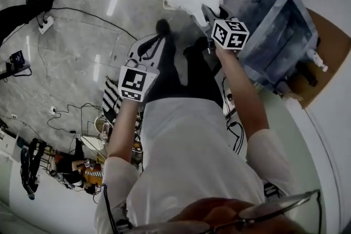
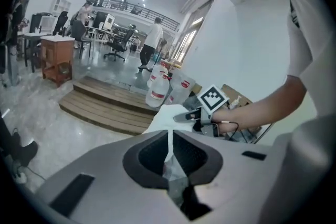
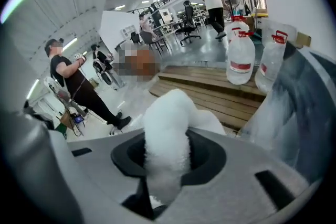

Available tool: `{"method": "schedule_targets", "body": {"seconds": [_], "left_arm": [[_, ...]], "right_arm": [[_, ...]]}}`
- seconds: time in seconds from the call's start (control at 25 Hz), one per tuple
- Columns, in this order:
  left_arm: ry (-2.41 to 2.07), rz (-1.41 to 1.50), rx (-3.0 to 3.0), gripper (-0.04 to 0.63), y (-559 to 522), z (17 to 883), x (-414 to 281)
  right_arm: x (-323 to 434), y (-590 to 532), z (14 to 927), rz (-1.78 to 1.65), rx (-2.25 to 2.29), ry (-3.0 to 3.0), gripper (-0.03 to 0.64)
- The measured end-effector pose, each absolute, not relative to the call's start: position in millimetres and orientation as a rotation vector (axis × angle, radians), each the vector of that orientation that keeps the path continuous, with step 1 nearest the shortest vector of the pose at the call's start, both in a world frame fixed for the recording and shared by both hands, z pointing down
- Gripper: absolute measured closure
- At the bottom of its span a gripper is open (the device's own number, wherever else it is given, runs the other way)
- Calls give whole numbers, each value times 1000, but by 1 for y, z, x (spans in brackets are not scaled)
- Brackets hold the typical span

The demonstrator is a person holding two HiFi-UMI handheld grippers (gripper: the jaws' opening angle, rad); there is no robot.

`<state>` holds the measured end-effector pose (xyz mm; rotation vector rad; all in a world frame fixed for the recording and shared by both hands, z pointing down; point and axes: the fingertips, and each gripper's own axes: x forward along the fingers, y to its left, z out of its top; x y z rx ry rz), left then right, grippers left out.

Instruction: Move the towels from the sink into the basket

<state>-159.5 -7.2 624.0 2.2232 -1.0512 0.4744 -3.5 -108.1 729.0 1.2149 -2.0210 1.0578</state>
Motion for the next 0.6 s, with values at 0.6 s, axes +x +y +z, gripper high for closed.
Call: {"method": "schedule_targets", "body": {"seconds": [0.6], "left_arm": [[-1037,508,2085,566,-19,844,-181]], "right_arm": [[-15,-115,1094,1016,1109,-1702,478]]}}
